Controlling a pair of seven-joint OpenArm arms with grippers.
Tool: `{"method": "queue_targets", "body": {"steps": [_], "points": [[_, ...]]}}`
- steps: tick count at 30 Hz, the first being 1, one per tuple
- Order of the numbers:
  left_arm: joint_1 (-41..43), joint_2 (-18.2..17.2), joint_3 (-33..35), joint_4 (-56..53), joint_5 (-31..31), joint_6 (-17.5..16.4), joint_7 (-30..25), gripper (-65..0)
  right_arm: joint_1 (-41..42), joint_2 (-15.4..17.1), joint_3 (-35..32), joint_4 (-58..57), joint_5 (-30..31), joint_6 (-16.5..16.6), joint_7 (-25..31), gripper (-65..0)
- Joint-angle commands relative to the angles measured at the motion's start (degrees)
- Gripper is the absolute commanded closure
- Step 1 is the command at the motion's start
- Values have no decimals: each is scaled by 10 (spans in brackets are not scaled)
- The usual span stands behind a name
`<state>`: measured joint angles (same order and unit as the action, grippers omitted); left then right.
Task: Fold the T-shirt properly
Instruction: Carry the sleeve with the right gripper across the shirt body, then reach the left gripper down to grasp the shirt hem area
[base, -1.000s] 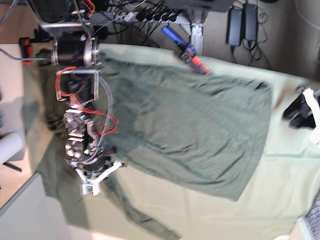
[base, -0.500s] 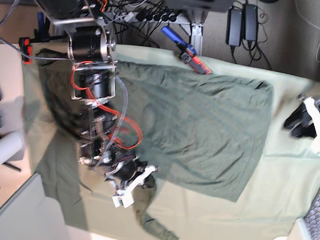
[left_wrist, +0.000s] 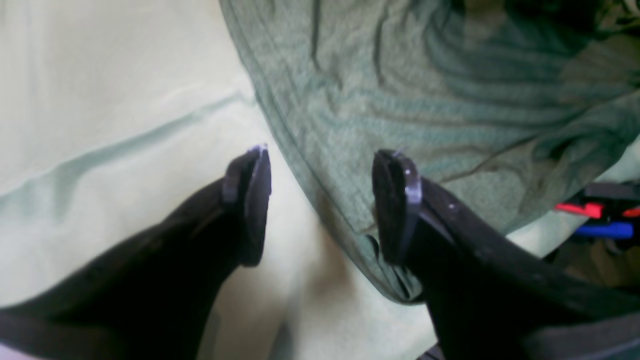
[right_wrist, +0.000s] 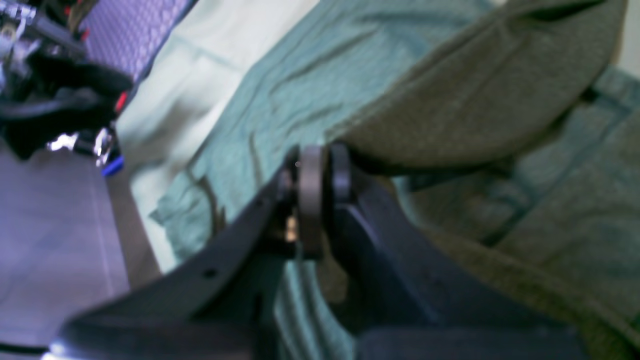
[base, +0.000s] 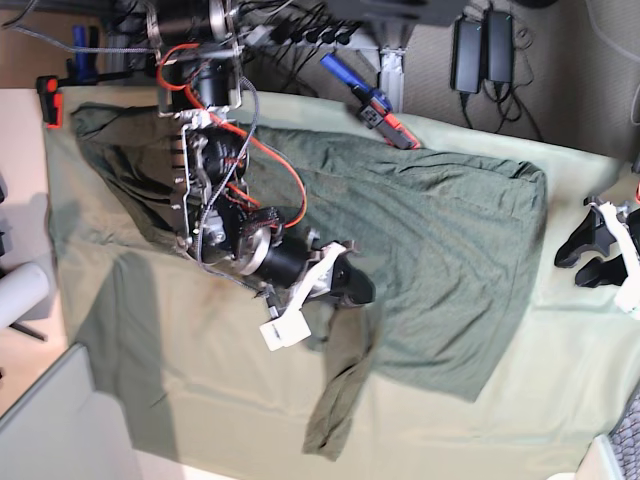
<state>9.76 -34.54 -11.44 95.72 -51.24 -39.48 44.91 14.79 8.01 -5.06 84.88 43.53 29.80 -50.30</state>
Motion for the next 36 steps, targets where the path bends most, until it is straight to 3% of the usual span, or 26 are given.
{"method": "queue_targets", "body": {"steps": [1, 12, 15, 17, 26, 31, 34, 36], "points": [[-12, -5, -6, 7, -8, -5, -16, -357, 6, 8, 1, 20, 22, 7, 9, 0], [-91, 47, 31, 6, 7, -5, -23, -382, -23, 24, -4, 38, 33, 13, -70, 0], [-136, 64, 83, -8, 49, -5, -42, -393, -23, 24, -14, 38, 34, 13, -82, -158], [-167, 76, 123, -34, 74, -5, -61, -393, -28, 24, -23, 38, 34, 13, -82, -206], [-327, 170, 227, -248, 182, -5, -166, -393, -48, 24, -39, 38, 15, 13, -66, -207], [-399, 233, 244, -343, 226, -5, -171, -393, -48, 24, 5, 39, -2, 13, -56, -206], [-428, 266, 244, -392, 267, -5, -202, -393, -48, 25, 44, 39, -32, 13, -50, -206], [-444, 285, 244, -429, 306, 16, -221, -393, -48, 25, 75, 39, -54, 12, -50, -206]]}}
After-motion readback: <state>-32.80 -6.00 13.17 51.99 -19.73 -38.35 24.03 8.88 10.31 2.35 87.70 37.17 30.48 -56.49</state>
